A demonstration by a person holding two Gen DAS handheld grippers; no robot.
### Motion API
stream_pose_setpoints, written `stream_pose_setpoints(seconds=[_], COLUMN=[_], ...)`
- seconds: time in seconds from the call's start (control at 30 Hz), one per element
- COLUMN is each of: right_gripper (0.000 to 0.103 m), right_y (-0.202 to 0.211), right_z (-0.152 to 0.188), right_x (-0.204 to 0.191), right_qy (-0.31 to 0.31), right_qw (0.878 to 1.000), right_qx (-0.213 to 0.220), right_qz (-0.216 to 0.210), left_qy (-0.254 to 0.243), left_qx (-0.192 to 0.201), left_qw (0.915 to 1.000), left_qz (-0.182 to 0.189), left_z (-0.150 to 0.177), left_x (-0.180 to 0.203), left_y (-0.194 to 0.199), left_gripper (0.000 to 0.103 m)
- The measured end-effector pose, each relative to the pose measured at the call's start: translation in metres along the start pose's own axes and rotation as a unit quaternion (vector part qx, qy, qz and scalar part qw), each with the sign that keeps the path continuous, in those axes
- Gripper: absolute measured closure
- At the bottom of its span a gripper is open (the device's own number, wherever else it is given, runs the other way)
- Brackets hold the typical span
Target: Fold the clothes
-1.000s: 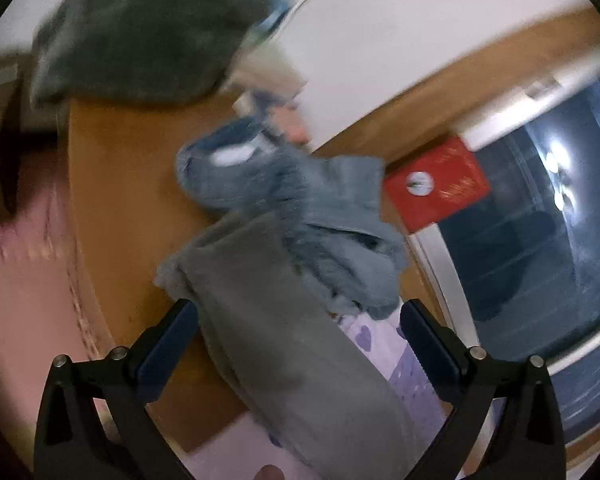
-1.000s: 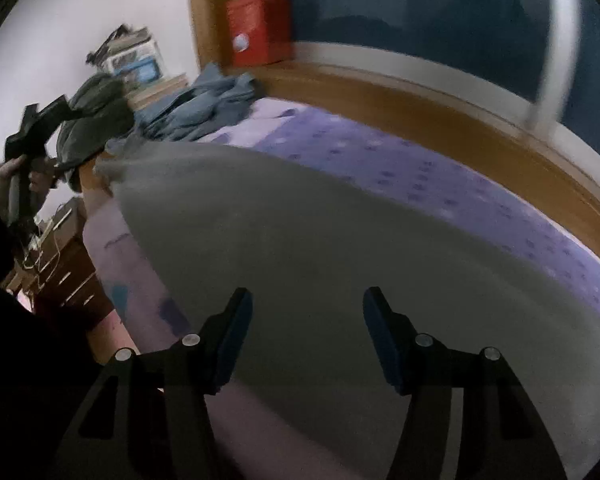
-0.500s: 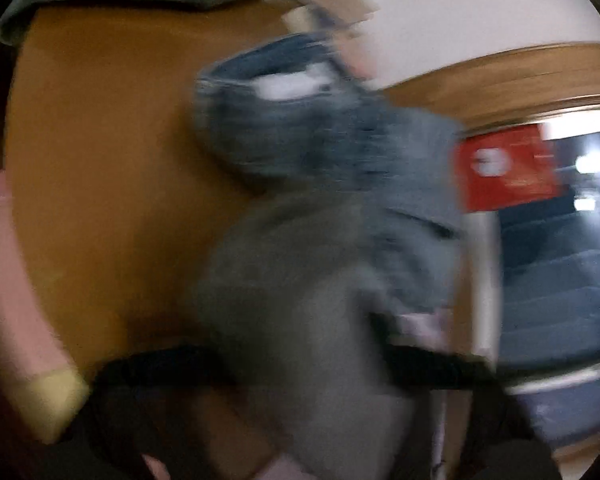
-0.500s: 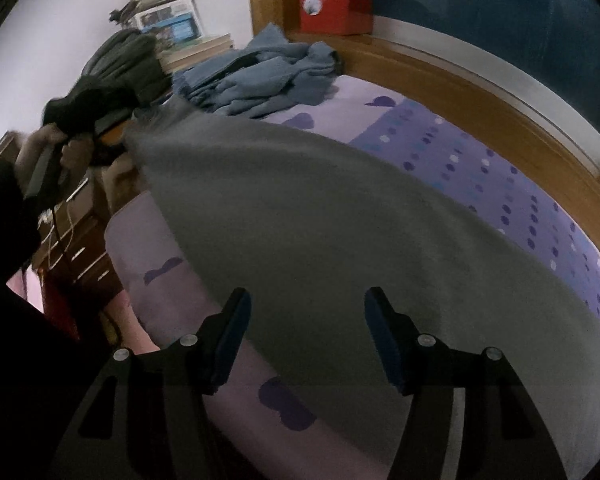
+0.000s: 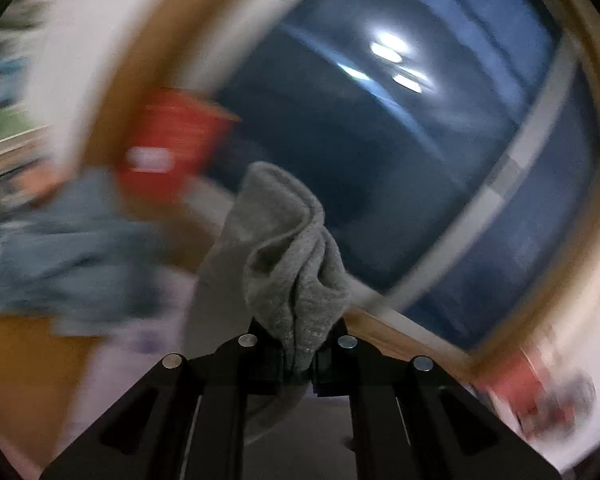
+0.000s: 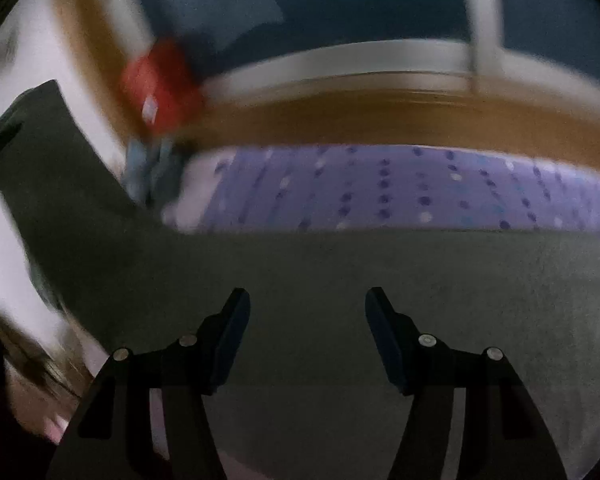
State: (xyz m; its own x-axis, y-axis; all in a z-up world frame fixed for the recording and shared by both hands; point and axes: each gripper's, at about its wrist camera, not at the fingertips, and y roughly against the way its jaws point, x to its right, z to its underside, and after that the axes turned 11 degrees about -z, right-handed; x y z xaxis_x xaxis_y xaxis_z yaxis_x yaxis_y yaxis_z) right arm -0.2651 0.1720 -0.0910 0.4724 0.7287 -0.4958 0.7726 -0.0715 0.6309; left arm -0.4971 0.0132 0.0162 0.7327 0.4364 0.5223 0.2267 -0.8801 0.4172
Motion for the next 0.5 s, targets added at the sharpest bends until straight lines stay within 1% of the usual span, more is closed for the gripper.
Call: stream_pose_setpoints(seconds=[0.07, 0.1, 0.13, 0.2, 0.27, 0.3, 0.37, 0.4, 0.43, 0.47, 0.5], right_gripper=[0.042, 0.042, 0.042, 0.042, 0.042, 0.042, 0.042, 0.042, 0.042, 0.042, 0.042], right_y=[0.017, 0.027, 0.044, 0.087, 0.131, 0.149, 0.188, 0.202, 0.217, 0.231, 0.242], right_z=[-0.012, -0.017, -0.018, -0.016, -0.007, -0.001, 0.014, 0.021, 0.029, 0.038, 0.045], right_x=[0.032, 0.048, 0.066, 0.109, 0.163, 0.186, 0.241, 0.262, 0.285, 0.307, 0.324], right_qy=[-0.052, -0.071, -0.08, -0.101, -0.141, -0.158, -0.2, -0.22, -0.242, -0.262, -0.279], right_qw=[0.998, 0.996, 0.994, 0.991, 0.984, 0.981, 0.974, 0.97, 0.965, 0.96, 0.954], right_qx=[0.01, 0.017, 0.03, 0.059, 0.086, 0.094, 0.106, 0.106, 0.104, 0.104, 0.108], right_qz=[-0.039, -0.055, -0.061, -0.06, -0.062, -0.058, -0.02, -0.008, -0.001, 0.005, 0.002], left_qy=[-0.037, -0.059, -0.073, -0.099, -0.12, -0.128, -0.134, -0.138, -0.143, -0.153, -0.166], left_qx=[-0.025, -0.035, -0.048, -0.074, -0.101, -0.115, -0.147, -0.163, -0.179, -0.188, -0.193], left_qw=[0.9981, 0.9958, 0.9936, 0.9884, 0.9822, 0.9791, 0.9719, 0.9673, 0.9624, 0.9588, 0.9553], left_qz=[0.041, 0.061, 0.072, 0.088, 0.103, 0.108, 0.127, 0.136, 0.145, 0.148, 0.15], left_z=[0.015, 0.027, 0.039, 0.064, 0.091, 0.106, 0.134, 0.15, 0.166, 0.182, 0.2], left_x=[0.063, 0.101, 0.131, 0.184, 0.235, 0.26, 0.299, 0.318, 0.338, 0.355, 0.373], left_y=[-0.024, -0.04, -0.054, -0.079, -0.107, -0.122, -0.147, -0.159, -0.171, -0.18, -0.188], left_gripper=[0.096, 0.096, 0.096, 0.096, 0.095, 0.095, 0.095, 0.096, 0.096, 0.095, 0.096])
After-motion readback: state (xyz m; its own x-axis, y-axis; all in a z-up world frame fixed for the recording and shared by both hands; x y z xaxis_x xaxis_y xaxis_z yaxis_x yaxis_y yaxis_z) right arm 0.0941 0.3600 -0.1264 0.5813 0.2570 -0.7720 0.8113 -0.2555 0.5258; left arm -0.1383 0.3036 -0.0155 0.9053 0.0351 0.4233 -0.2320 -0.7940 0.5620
